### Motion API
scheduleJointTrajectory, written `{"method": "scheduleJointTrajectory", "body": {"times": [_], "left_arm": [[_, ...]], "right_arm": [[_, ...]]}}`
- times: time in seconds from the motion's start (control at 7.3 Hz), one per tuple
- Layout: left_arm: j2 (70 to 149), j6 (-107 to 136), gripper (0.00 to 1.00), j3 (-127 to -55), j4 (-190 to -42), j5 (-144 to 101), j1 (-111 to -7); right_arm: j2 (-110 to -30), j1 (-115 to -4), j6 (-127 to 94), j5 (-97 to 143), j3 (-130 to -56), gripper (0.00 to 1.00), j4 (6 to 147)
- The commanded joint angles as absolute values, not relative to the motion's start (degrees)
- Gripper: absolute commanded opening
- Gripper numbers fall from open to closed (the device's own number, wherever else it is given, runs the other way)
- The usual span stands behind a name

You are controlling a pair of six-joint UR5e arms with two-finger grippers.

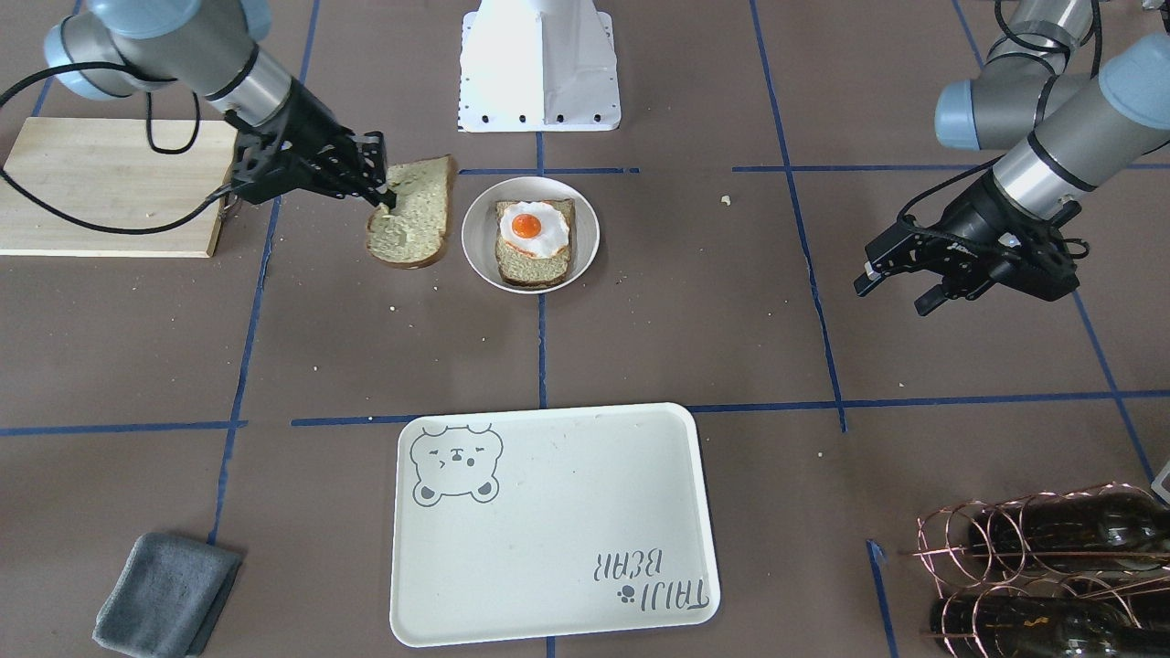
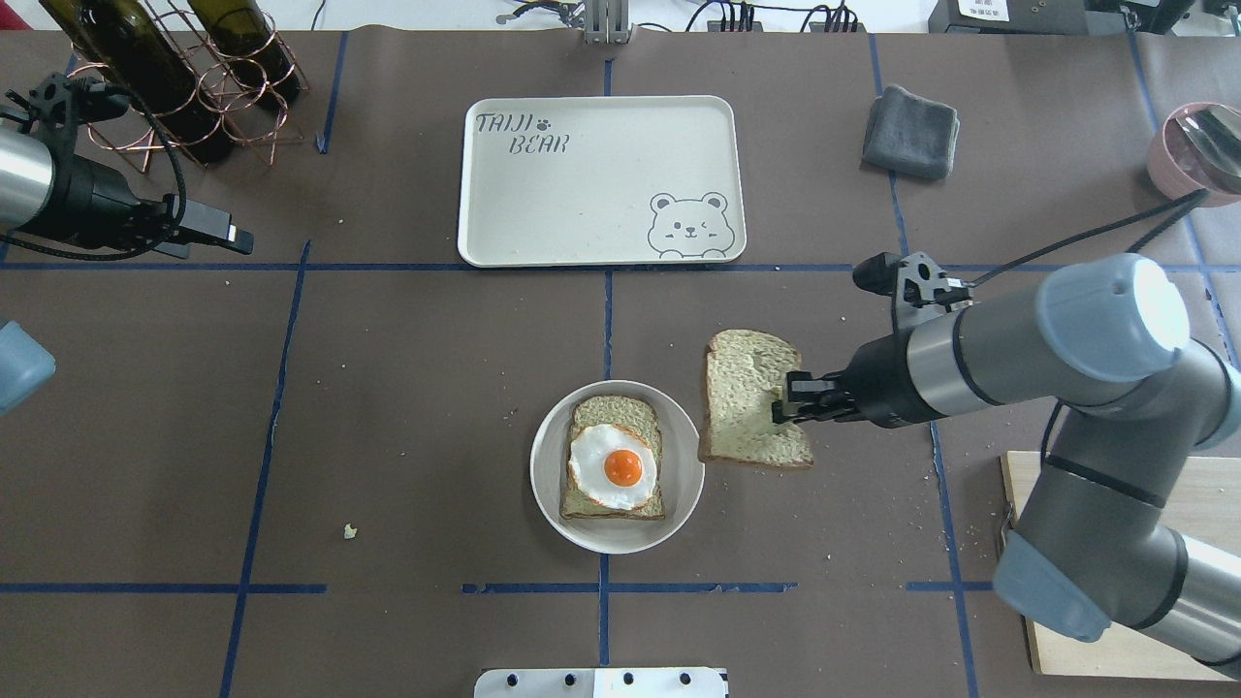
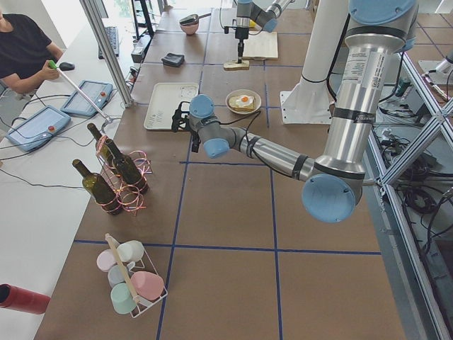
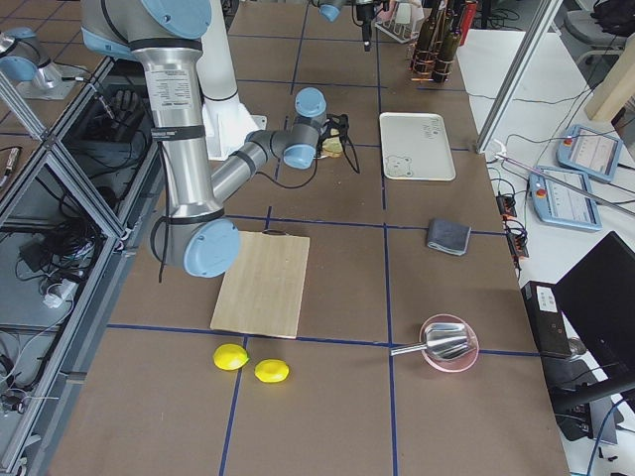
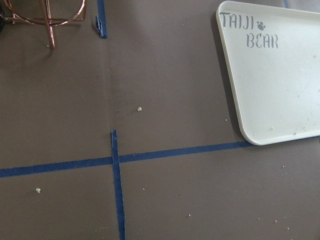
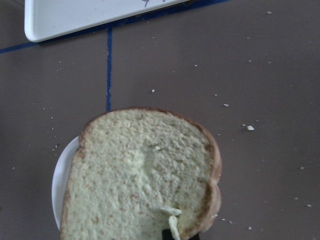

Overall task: Make sandwich and place on tray
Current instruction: 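Lift the bread slice and carry it over the egg-topped bread on the plate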

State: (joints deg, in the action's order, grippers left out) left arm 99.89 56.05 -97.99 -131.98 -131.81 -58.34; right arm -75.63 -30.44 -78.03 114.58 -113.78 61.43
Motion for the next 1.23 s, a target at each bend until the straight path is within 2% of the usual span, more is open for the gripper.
{"method": "scheduleJointTrajectory", "body": {"times": [0.0,0.14,0.82,0.96,1.1], "left_arm": [[99.8,56.0,1.0,-97.6,-132.0,-131.8,-58.4],[99.8,56.0,1.0,-97.4,-132.0,-131.8,-58.3],[99.8,56.0,1.0,-97.2,-132.1,-131.9,-58.3],[99.8,56.0,1.0,-97.3,-132.1,-131.9,-58.3],[100.5,56.1,1.0,-97.2,-131.9,-131.8,-58.3]], "right_arm": [[-64.7,-21.3,-78.3,103.4,-109.3,0.0,72.2],[-62.5,-20.6,-78.3,102.8,-105.8,0.0,72.3],[-60.3,-19.7,-78.3,101.2,-102.5,0.02,72.1],[-60.3,-19.8,-78.3,101.2,-102.5,0.65,71.9],[-60.3,-19.9,-78.3,101.1,-102.8,1.0,72.0]]}}
